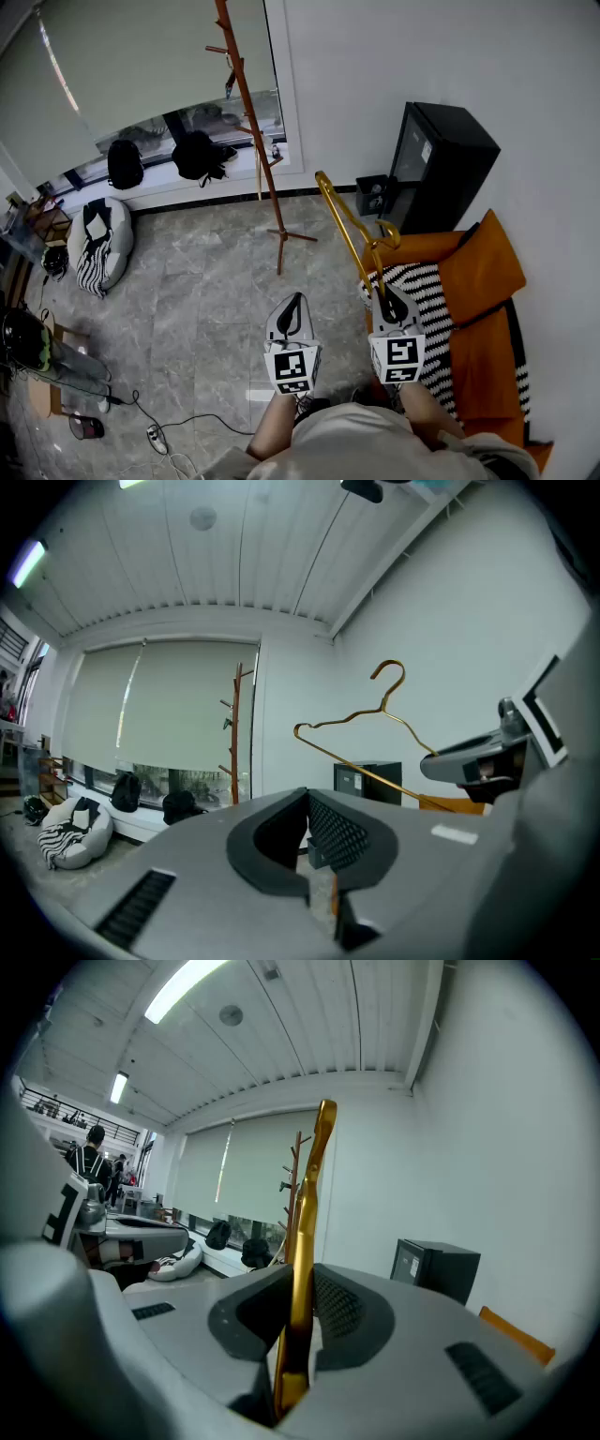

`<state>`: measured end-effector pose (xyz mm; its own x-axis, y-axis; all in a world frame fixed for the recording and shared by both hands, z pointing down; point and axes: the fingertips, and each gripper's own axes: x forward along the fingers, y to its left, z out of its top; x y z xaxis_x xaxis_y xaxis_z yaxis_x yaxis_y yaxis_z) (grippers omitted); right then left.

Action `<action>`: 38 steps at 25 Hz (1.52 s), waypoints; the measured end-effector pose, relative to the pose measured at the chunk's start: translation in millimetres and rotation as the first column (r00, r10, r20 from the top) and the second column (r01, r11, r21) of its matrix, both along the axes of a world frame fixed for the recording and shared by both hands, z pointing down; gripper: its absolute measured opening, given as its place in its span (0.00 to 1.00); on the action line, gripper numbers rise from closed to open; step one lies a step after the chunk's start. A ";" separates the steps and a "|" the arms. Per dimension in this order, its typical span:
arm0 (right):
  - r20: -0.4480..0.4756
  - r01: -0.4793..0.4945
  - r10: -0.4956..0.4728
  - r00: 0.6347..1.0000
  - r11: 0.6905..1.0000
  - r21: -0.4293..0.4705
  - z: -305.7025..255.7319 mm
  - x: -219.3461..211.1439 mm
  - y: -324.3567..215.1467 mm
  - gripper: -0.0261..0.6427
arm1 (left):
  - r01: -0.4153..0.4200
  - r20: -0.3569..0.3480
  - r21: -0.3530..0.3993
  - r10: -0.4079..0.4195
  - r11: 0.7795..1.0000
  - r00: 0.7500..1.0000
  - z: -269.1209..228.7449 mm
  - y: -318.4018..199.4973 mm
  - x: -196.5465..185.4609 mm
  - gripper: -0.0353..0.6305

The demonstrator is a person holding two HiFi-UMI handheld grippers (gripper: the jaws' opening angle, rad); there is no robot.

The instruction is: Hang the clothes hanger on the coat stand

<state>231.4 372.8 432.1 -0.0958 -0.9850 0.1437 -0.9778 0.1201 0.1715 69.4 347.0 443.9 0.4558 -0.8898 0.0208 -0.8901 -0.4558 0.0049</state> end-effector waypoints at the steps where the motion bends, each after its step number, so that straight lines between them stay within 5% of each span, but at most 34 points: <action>1: -0.003 -0.004 0.004 1.000 1.000 0.002 0.4 -3.0 -0.7 0.11 | -0.005 0.002 -0.002 0.005 1.000 1.000 0.8 0.3 -3.9 0.07; 23: 0.032 -0.023 0.024 0.999 0.999 -0.026 30.5 -123.9 -28.4 0.11 | 0.019 0.025 -0.100 -0.017 0.995 1.000 48.6 12.6 -154.6 0.07; 38: 0.065 0.094 -0.093 0.994 0.995 -0.016 38.9 -171.6 -119.4 0.11 | 0.108 0.053 -0.142 -0.101 0.984 0.993 71.8 -49.2 -194.4 0.07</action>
